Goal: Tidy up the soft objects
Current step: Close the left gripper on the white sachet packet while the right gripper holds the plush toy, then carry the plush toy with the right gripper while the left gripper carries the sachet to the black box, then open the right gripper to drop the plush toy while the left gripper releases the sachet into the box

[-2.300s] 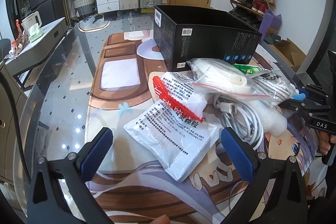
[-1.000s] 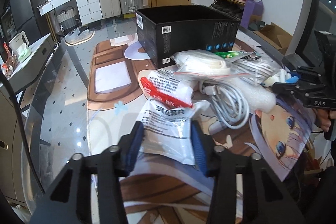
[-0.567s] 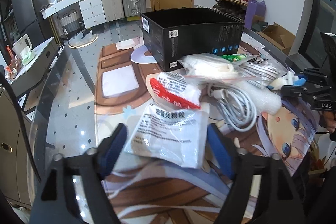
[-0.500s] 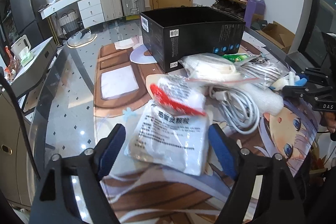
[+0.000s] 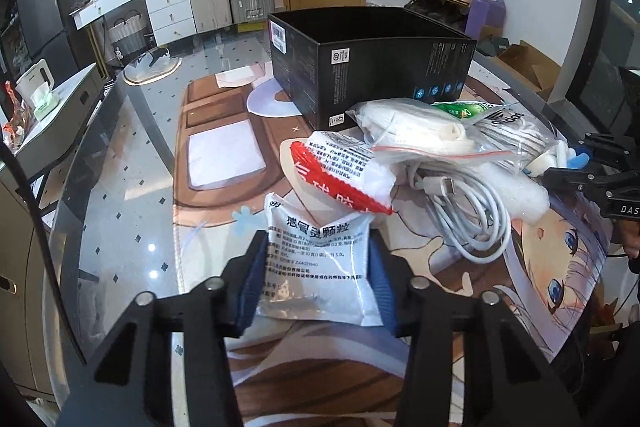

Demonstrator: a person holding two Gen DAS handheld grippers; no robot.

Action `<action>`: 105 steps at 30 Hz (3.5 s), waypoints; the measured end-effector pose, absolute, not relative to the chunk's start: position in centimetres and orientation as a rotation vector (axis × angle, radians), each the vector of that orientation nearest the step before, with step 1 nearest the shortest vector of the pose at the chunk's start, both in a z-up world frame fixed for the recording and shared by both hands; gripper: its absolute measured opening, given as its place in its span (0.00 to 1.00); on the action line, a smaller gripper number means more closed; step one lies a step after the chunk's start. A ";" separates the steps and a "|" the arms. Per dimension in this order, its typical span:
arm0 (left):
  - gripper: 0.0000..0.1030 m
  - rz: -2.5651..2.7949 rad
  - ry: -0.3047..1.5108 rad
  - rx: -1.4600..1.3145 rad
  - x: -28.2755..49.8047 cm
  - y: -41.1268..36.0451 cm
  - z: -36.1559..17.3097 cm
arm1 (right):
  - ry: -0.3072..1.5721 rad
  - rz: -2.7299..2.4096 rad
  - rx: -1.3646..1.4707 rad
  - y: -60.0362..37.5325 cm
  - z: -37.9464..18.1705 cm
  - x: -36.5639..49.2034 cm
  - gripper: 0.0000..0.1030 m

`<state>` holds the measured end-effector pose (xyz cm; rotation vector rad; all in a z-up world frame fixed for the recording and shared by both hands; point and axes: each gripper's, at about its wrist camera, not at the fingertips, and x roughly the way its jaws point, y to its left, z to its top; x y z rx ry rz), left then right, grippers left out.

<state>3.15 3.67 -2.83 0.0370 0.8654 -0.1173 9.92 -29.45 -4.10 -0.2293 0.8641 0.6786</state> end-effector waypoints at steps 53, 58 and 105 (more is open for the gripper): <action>0.40 -0.067 0.612 -0.078 2.3 3.9 4.8 | 0.578 0.654 -0.087 -31.6 4.8 8.5 0.37; 0.40 -0.066 0.584 -0.086 3.9 3.6 5.6 | 0.553 0.658 -0.076 -30.4 5.8 9.8 0.37; 0.40 -0.076 0.666 -0.023 17.2 0.5 3.0 | 0.672 0.705 -0.136 -19.6 2.2 24.3 0.37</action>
